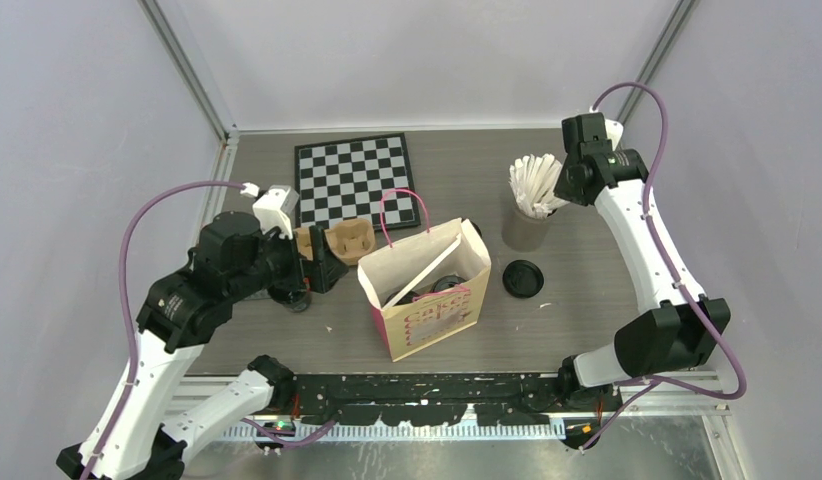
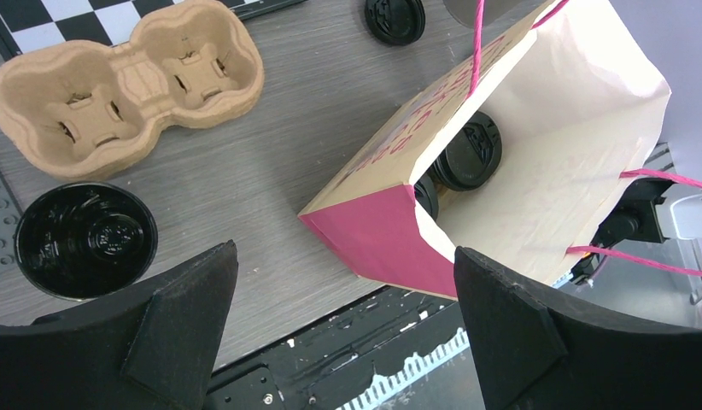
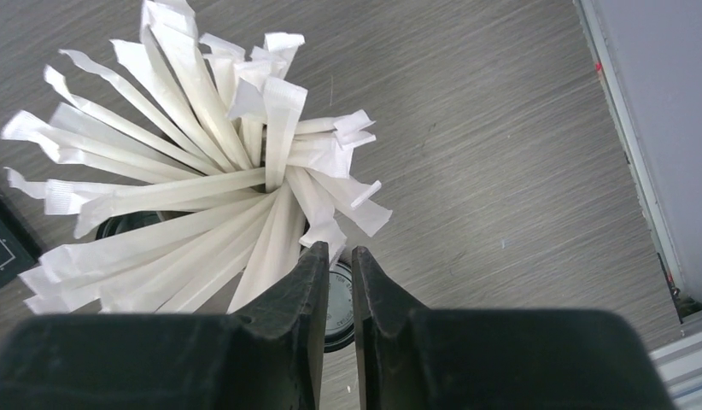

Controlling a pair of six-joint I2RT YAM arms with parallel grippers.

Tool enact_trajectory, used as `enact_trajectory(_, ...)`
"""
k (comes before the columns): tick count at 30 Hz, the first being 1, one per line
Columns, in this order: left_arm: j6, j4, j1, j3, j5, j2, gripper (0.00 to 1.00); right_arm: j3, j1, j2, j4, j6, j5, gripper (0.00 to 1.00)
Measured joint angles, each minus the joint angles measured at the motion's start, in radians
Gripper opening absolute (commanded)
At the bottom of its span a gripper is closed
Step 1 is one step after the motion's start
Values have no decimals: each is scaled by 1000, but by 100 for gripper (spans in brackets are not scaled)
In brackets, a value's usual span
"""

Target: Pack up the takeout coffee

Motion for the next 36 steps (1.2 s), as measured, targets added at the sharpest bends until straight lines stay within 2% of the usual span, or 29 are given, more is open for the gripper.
enact_trajectory(10,17,-8,0,13,0,11,100,-46,-5,0,15,13,0,21)
enact_trajectory(16,21,-21,0,16,0,11,100,-47,-9,0,26,11,2,28)
enact_trajectory(29,22,-23,0,23,0,11,100,-80,-17,-13,51,-18,-15,26)
enact_trajectory(33,22,-23,0,29,0,12,100,-93,-20,-13,61,-19,-25,20)
enact_trajectory(36,22,-23,0,29,0,12,100,-109,-21,-13,67,-21,-34,8)
